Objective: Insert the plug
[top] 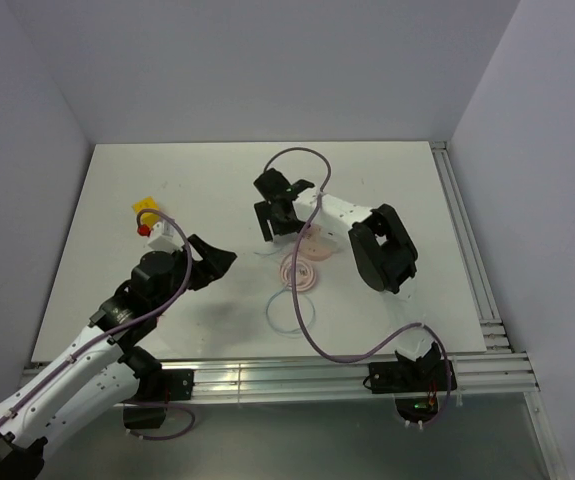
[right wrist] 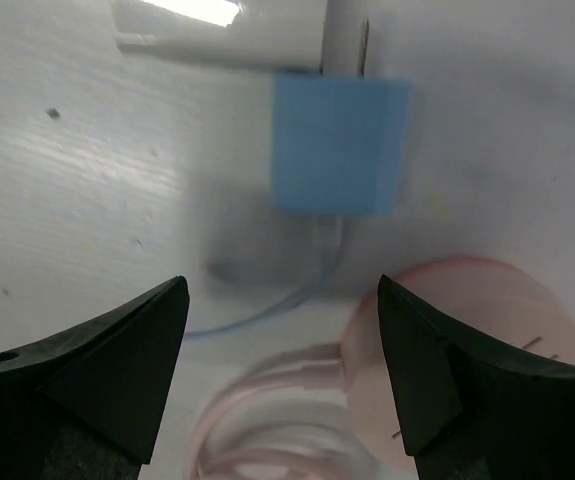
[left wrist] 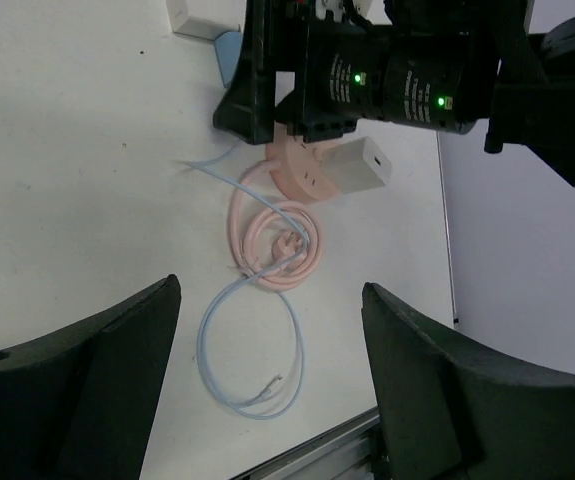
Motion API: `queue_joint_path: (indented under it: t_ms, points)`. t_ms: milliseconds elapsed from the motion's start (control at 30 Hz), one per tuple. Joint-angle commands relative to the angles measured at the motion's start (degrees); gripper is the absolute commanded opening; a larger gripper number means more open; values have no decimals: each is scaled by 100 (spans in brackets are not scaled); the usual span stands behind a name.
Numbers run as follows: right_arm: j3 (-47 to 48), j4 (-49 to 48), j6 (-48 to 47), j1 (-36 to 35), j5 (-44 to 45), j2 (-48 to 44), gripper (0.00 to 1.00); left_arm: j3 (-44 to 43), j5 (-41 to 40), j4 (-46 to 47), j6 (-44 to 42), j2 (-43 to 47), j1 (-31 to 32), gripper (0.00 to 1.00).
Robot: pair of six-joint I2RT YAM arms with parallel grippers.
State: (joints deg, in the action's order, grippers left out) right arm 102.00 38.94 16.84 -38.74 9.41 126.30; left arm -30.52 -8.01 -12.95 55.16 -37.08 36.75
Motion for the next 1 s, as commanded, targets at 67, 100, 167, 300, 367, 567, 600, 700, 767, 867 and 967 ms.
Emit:
queue_joint_path:
  t_ms: [67, 100, 167, 300, 367, 567, 600, 700, 767, 867, 967]
  points:
    - [-757, -246, -14, 33, 315, -790, 83, -94, 133, 364, -101, -115, 16, 78]
    - [-943, -342, -14, 25, 272, -896, 83, -103, 142, 346, -102, -124, 7, 78]
    - [-1355, -466, 30, 42, 254, -1168, 83, -68, 124, 363, -93, -80, 7, 78]
    - [-2007, -650, 100, 42, 325, -1738, 84, -24, 194, 451, -75, -18, 16, 78]
    - [-2357, -695, 100, 51, 447, -1907, 84, -41, 256, 451, -93, -18, 7, 77]
    - [-2518, -712, 135, 200, 369, -2145, 84, -68, 344, 451, -154, -54, 7, 77]
    - [-2431, -738, 118, 192, 238, -2127, 84, -76, 353, 451, -154, -54, 16, 77]
    - [-1922, -879, 65, 200, 27, -1874, 83, -129, 362, 390, -207, -80, 7, 78]
    - [-1360, -897, 47, 200, -27, -1627, 81, -182, 370, 364, -268, -115, 7, 77]
    - [-674, -818, 4, 200, -141, -1074, 81, -217, 397, 346, -330, -124, 7, 77]
    - [-216, -739, -14, 200, -115, -634, 83, -235, 414, 355, -391, -107, 7, 77]
